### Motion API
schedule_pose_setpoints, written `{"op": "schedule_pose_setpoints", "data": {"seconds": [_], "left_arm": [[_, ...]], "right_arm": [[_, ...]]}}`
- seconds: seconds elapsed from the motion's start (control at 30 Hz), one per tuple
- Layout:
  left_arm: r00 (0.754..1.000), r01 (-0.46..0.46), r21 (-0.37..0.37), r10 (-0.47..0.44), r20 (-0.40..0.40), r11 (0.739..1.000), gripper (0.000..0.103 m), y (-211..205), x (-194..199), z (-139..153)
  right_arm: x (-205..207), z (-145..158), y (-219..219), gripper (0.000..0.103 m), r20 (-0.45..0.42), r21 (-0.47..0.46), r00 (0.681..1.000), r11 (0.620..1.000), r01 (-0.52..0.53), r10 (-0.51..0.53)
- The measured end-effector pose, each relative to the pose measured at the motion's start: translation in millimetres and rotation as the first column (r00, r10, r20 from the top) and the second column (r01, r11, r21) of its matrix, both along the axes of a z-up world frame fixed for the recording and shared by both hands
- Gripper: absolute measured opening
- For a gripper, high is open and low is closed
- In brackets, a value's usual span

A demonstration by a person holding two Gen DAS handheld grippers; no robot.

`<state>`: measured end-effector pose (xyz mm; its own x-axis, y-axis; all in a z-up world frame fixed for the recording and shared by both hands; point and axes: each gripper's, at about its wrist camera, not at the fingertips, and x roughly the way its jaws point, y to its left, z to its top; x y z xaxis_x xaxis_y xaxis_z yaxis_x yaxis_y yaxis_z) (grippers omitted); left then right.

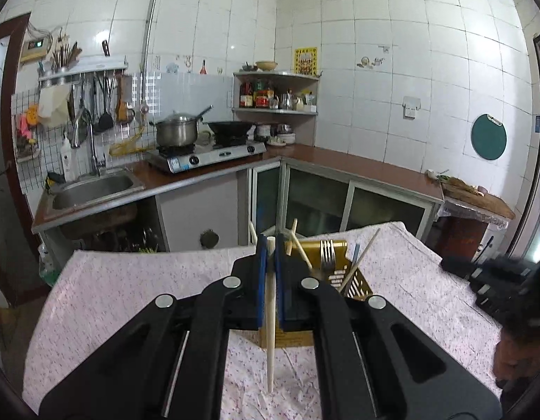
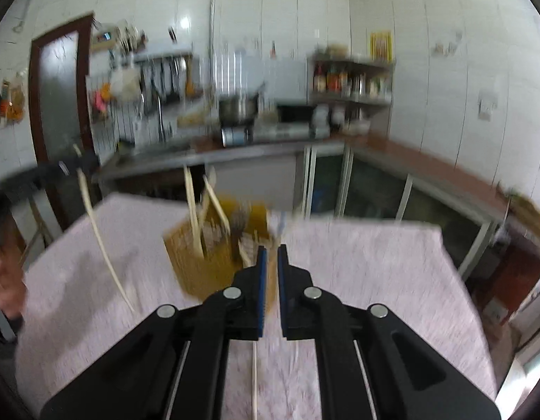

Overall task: Organize utensils
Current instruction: 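Lift both chopsticks upright and carry them toward the yellow caddy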

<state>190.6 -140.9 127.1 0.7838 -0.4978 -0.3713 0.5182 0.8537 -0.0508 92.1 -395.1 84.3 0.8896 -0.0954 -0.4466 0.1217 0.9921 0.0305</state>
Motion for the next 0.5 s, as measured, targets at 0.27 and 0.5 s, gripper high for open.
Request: {"op": "schedule_pose_setpoints", "data": {"seconds": [0.27, 0.5], "left_arm": [[0.997, -0.008, 0.005, 0.008, -0.073, 1.0, 0.003, 2.6, 17.1, -33.4], [0.994, -0.018, 0.019, 0.02, -0.106, 1.0, 0.003, 9.2, 27.4, -49.6]], "right_arm": [[61.8, -111.7, -11.0, 0.007, -0.312, 0.1, 0.948, 0.994, -0.037, 0.067], [84.7, -144.9, -1.0, 0.008, -0.398, 0.099, 0.913, 0.993, -0.057, 0.093]]}}
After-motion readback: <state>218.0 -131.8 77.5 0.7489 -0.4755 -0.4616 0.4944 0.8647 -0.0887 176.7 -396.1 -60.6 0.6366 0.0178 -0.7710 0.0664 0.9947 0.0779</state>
